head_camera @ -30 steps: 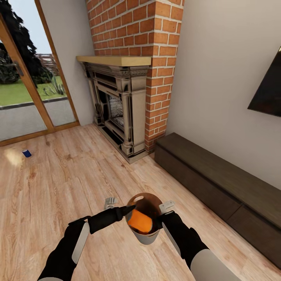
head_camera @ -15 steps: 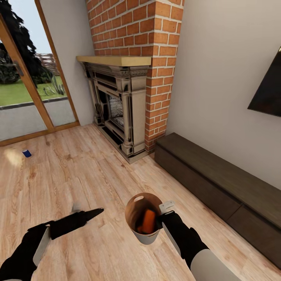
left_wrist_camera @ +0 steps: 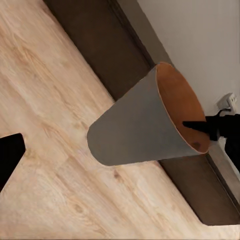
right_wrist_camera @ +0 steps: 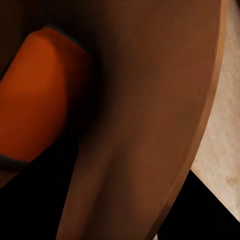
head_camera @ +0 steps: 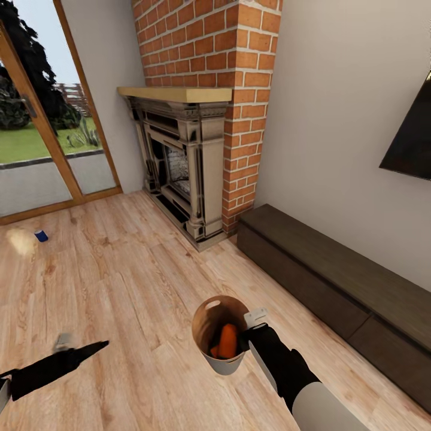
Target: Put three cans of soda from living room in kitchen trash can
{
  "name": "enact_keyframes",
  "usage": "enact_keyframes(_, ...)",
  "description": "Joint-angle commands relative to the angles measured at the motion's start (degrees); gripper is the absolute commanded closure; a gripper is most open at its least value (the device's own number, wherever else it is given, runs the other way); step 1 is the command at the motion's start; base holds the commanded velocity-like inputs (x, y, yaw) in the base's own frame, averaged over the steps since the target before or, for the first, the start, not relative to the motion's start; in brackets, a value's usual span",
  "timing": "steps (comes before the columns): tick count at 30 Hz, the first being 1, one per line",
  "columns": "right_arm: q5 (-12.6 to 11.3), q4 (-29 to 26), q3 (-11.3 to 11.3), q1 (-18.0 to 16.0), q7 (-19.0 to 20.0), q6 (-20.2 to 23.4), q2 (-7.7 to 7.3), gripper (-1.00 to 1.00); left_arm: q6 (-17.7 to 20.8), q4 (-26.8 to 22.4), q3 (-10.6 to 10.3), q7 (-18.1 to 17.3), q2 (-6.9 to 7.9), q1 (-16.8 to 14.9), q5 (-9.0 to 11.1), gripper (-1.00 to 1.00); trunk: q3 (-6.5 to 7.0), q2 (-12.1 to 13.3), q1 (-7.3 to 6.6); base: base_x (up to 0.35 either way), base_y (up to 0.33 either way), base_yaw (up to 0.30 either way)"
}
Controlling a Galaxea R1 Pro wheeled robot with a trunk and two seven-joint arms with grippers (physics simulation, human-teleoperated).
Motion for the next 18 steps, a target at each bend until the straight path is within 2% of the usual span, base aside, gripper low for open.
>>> enact_keyframes(1,-0.2,0.0,0.0,0.0,0.1,0.0,0.01,1.00,-4.3,3.7,0.6,2.6,0.22,0.0,0.0,-1.00,0.08,0.0,0.00,0.000,0.000,0.000)
enact_keyframes(4,-0.2,-0.1,0.0,0.0,0.1,0.0,0.01,1.00,-10.8,10.1,0.9,7.8,0.37,0.0,-0.1,-1.00,0.20,0.0,0.00,0.000,0.000,0.000)
enact_keyframes(5,-0.2,0.0,0.0,0.0,0.1,0.0,0.01,1.00,-14.6,13.5,1.0,10.5,0.41,0.0,-0.1,-1.00,0.21,0.0,0.00,0.000,0.000,0.000)
enact_keyframes(6,-0.2,0.0,0.0,0.0,0.1,0.0,0.01,1.00,-15.8,14.5,1.0,11.2,0.41,0.0,-0.1,-1.00,0.22,0.0,0.00,0.000,0.000,0.000)
enact_keyframes(9,-0.2,-0.1,0.0,0.0,0.1,0.0,0.01,1.00,-22.8,21.2,1.1,15.1,0.44,0.0,-0.1,-1.00,0.28,0.0,0.00,0.000,0.000,0.000)
enact_keyframes(13,-0.1,-0.1,0.0,0.0,0.1,0.0,0.01,1.00,-23.1,21.6,1.1,18.4,0.44,0.0,-0.1,-1.00,0.57,0.0,0.00,0.000,0.000,0.000)
enact_keyframes(14,-0.1,-0.1,0.0,0.0,0.1,0.0,0.01,1.00,-23.3,21.8,1.1,20.4,0.44,0.0,-0.1,-1.00,0.66,0.0,0.00,0.000,0.000,0.000)
enact_keyframes(18,-0.1,-0.2,0.0,0.0,0.1,0.0,0.01,1.00,-23.3,21.8,1.1,20.6,0.44,0.0,-0.1,-1.00,1.03,0.0,0.00,0.000,0.000,0.000)
